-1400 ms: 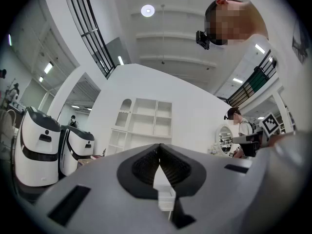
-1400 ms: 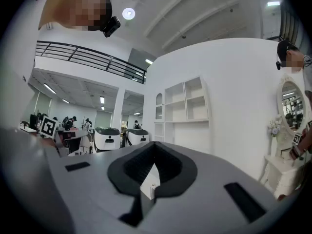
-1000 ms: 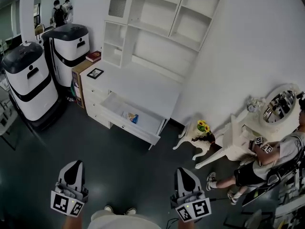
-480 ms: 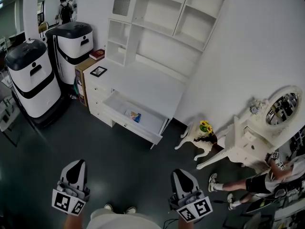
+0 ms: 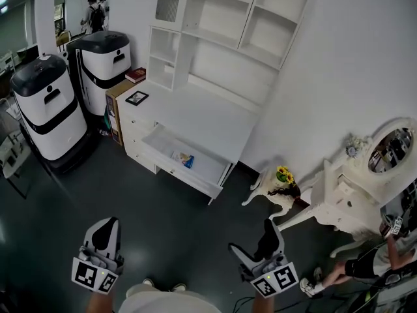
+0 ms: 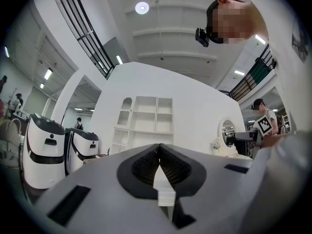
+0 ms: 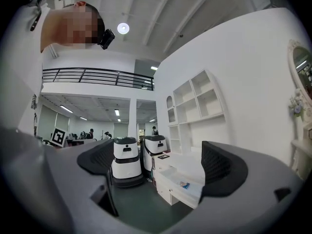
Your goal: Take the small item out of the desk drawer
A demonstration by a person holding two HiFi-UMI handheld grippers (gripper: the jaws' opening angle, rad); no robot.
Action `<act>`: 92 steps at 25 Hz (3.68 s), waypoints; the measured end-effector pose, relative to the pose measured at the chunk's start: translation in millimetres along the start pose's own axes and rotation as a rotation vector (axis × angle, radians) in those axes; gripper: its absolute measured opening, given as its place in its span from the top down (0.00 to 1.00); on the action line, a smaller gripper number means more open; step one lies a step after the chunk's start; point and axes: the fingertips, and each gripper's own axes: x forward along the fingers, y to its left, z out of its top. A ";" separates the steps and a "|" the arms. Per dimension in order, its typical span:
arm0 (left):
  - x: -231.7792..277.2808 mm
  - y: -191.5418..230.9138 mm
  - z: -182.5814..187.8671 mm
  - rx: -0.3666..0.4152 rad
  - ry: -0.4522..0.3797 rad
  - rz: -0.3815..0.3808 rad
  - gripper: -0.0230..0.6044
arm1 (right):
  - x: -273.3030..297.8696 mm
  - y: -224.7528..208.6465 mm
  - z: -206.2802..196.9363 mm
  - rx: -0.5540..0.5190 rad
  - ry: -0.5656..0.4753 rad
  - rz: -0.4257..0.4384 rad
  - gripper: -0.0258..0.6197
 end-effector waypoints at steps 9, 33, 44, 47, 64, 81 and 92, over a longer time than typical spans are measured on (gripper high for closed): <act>-0.2 -24.7 -18.3 0.000 0.028 0.015 0.94 | -15.3 -24.0 -23.1 0.010 0.046 -0.012 0.12; 245.1 117.5 -84.7 -0.082 0.053 -0.064 0.94 | 252.1 -94.4 -48.6 -0.049 0.183 0.076 0.12; 340.3 183.5 -109.0 -0.152 0.064 -0.097 0.94 | 344.0 -123.0 -61.1 -0.058 0.255 0.034 0.12; 358.3 184.2 -113.5 -0.154 0.073 -0.104 0.94 | 355.9 -138.1 -61.6 -0.055 0.256 0.031 0.12; 408.3 189.1 -106.3 -0.073 0.069 0.116 0.94 | 443.0 -222.8 -119.0 -0.092 0.386 0.264 0.12; 355.9 191.8 -125.2 -0.019 0.222 0.417 0.94 | 495.5 -228.5 -364.9 -0.245 0.825 0.561 0.12; 300.4 185.6 -128.2 -0.015 0.279 0.598 0.94 | 508.6 -224.1 -470.9 -0.303 0.995 0.652 0.13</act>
